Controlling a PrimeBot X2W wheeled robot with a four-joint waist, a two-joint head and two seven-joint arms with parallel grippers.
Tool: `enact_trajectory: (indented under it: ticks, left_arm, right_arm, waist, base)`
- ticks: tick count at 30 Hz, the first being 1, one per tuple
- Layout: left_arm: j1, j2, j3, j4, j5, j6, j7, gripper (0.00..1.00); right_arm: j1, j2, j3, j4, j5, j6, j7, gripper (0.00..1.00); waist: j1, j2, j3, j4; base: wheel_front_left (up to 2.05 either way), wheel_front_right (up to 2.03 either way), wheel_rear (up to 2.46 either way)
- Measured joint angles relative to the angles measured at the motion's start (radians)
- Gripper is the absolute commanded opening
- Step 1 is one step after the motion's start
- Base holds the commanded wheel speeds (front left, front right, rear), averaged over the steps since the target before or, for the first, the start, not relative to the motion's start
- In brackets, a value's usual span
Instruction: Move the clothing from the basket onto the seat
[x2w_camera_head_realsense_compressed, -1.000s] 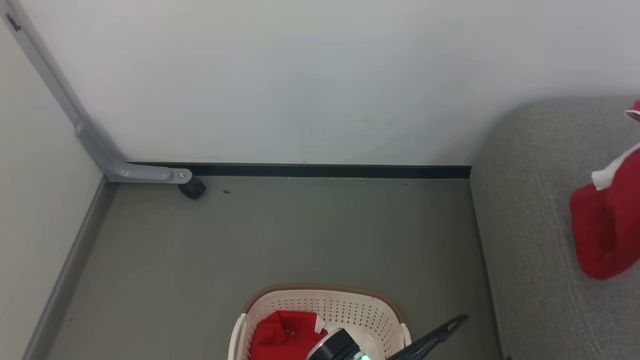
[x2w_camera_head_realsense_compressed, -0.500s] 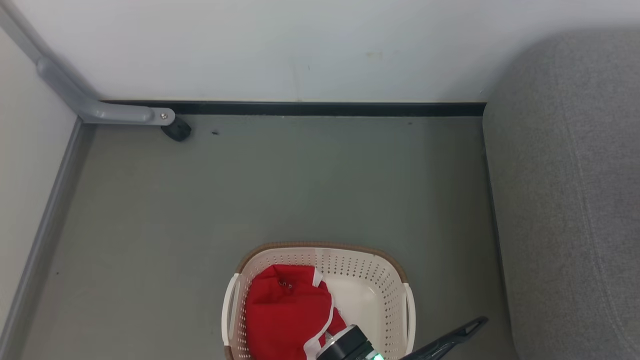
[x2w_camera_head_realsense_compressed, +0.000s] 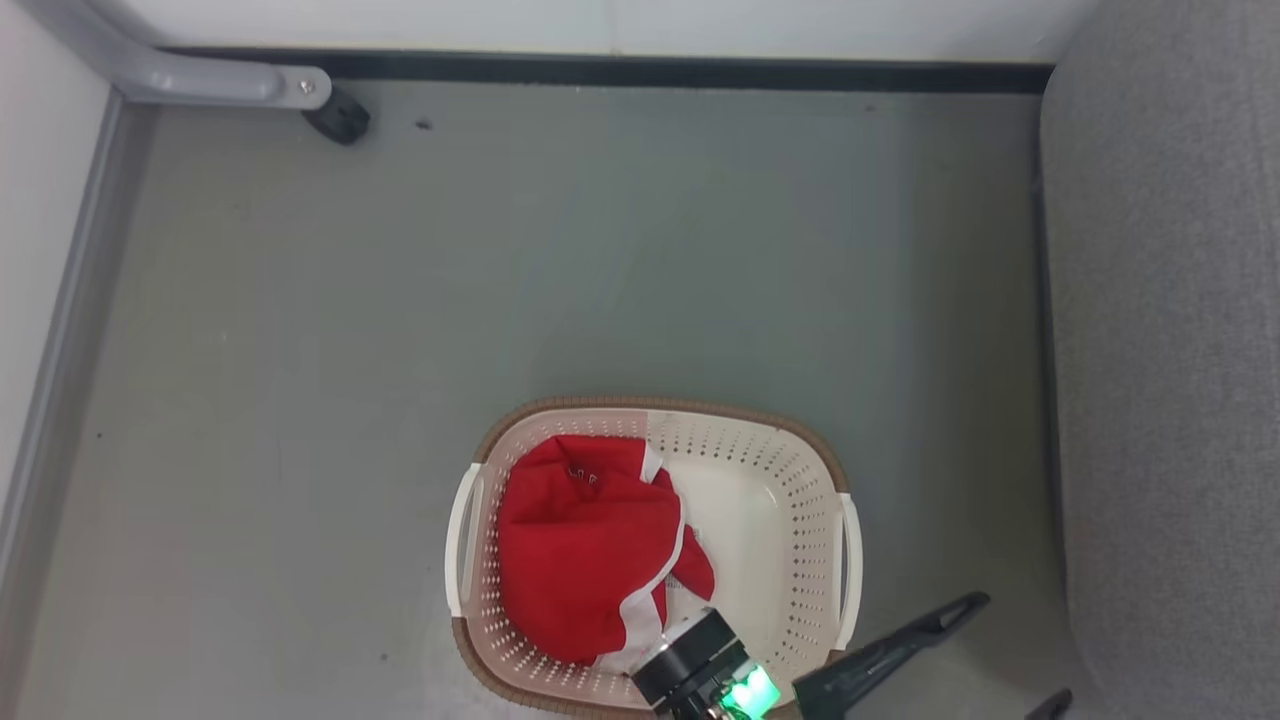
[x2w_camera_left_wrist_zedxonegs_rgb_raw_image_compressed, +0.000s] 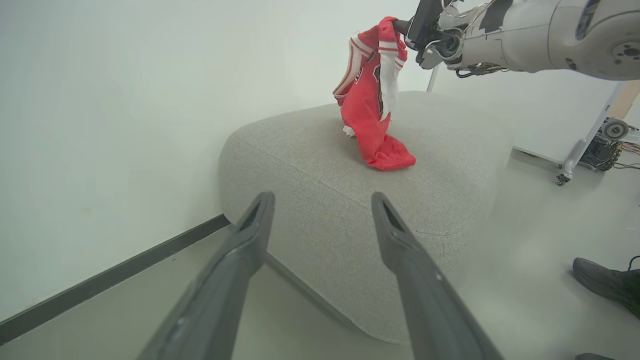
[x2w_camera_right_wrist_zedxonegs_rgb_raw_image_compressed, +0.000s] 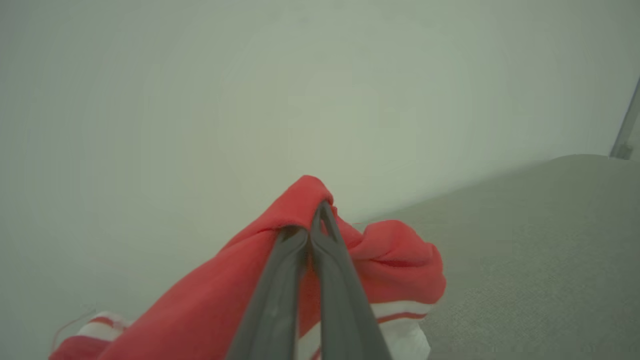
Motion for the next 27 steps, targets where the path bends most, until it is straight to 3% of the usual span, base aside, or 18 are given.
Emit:
enact_trajectory:
  ticks: [12, 24, 25, 26, 27]
  left_arm:
    - [-0.023, 0.000, 0.057, 0.041, 0.003, 0.000, -0.017, 1.00]
    - [-0.037, -0.001, 0.072, 0.072, 0.001, 0.000, -0.021, 1.00]
    - [-0.037, -0.001, 0.072, 0.075, 0.000, 0.000, -0.021, 1.00]
    - [-0.037, -0.002, 0.073, 0.078, -0.002, 0.000, -0.021, 1.00]
    - [-0.037, -0.001, 0.075, 0.081, -0.003, 0.000, -0.021, 1.00]
  right_arm:
    - [0.041, 0.055, 0.113, 0.071, 0.097, 0.000, 0.019, 0.00]
    - [0.021, 0.060, 0.167, 0.118, 0.154, 0.000, 0.046, 0.00]
    - [0.017, 0.060, 0.170, 0.121, 0.154, 0.000, 0.045, 0.30]
    - [0.015, 0.060, 0.173, 0.124, 0.154, 0.000, 0.045, 0.49]
    - [0.014, 0.061, 0.178, 0.127, 0.155, 0.000, 0.045, 1.00]
  waist:
    - [-0.0001, -0.0001, 0.066, 0.008]
    - [-0.0001, -0.0002, 0.055, 0.002]
    - [-0.0001, -0.0001, 0.050, 0.001]
    - [-0.0002, -0.0001, 0.045, 0.001]
    - [-0.0001, -0.0002, 0.040, 0.000]
  base:
    - [0.00, 0.00, 0.00]
    - [0.00, 0.00, 0.00]
    - [0.00, 0.00, 0.00]
    - [0.00, 0.00, 0.00]
    - [0.00, 0.00, 0.00]
